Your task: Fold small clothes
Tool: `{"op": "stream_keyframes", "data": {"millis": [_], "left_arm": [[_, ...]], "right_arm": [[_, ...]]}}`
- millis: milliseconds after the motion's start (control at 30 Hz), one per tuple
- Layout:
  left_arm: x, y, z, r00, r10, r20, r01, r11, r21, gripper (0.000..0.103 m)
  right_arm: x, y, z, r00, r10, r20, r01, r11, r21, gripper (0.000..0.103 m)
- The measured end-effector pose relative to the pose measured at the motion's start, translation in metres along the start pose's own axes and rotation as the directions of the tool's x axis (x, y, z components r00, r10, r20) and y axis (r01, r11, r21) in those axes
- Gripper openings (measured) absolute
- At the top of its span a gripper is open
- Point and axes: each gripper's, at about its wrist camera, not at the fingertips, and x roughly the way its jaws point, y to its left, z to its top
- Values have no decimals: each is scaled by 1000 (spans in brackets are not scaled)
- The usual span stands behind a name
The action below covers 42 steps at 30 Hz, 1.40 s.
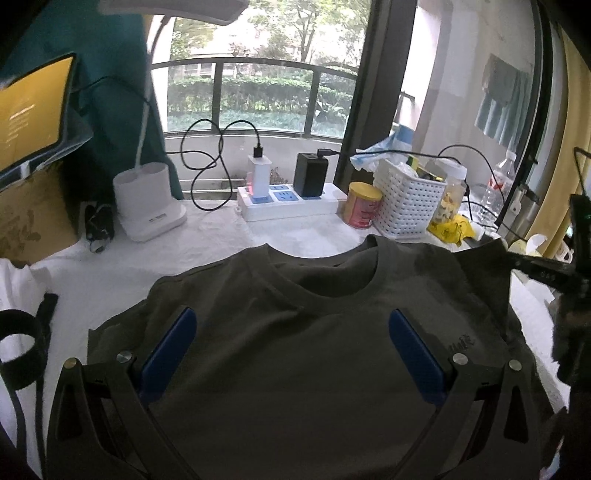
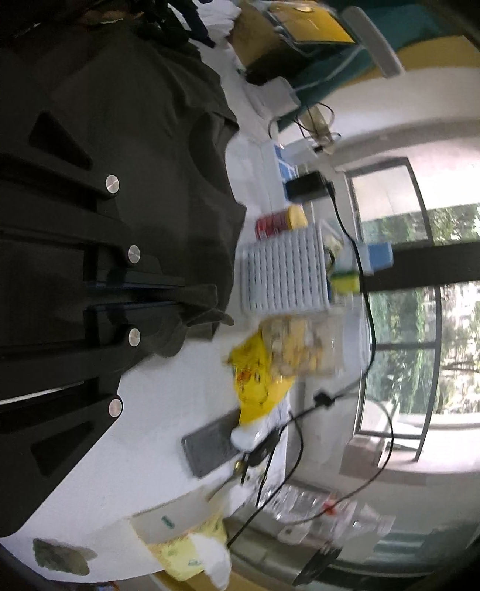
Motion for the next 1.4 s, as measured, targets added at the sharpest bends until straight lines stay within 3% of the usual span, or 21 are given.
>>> {"op": "stream_keyframes", "data": {"millis": [167,300,333,400,500,767,867,933,1067,1200,1233,1300,1400], "left_arm": [[-10,14,-5,1000,-10,10,10,1000,-14,102],[-14,21,-7,1000,-17,11,17,999,-31,102],[-15,21,-8,1000,-16,10,17,999,-33,102],[-15,21,-8,1000,-19,10,20,999,-37,102],[-16,18,-8,1000,-22,13,22,999,-31,102],[-9,-6,-11,1000,-14,-8,14,1000,6,102],[-5,-17,-11,1000,-3,-20,4,1000,26,102],[-2,-25,-11,1000,3,-30,-2,999,40,102],[1,-40,-11,999,11,-42,-8,998,68,102],[1,-50,-9,999,22,-46,-18,995,94,102],[1,-51,-9,999,24,-47,-20,995,97,102],[-1,-50,-9,999,28,-46,-23,995,100,102],[-5,-48,-9,999,31,-44,-26,995,97,102]], "right_arm": [[24,32,3,999,3,-51,-5,999,-36,7],[46,44,-5,989,69,-130,-72,997,-23,9],[46,44,-5,989,69,-130,-72,997,-23,12],[43,46,-9,985,112,-132,-113,994,-4,34],[30,42,-13,989,99,-110,-102,995,-19,37],[-5,-28,-39,998,-7,-63,11,998,66,41],[-7,-60,-55,997,-23,-70,31,994,106,53],[-5,-70,-61,996,-25,-85,36,991,127,54],[8,-87,-73,989,30,-143,-3,982,187,54],[10,-78,-74,990,82,-117,-63,986,153,51],[12,-74,-74,989,94,-118,-77,987,141,46],[14,-66,-72,988,98,-122,-85,990,111,14],[5,-56,-68,990,105,-94,-98,992,74,8]]}}
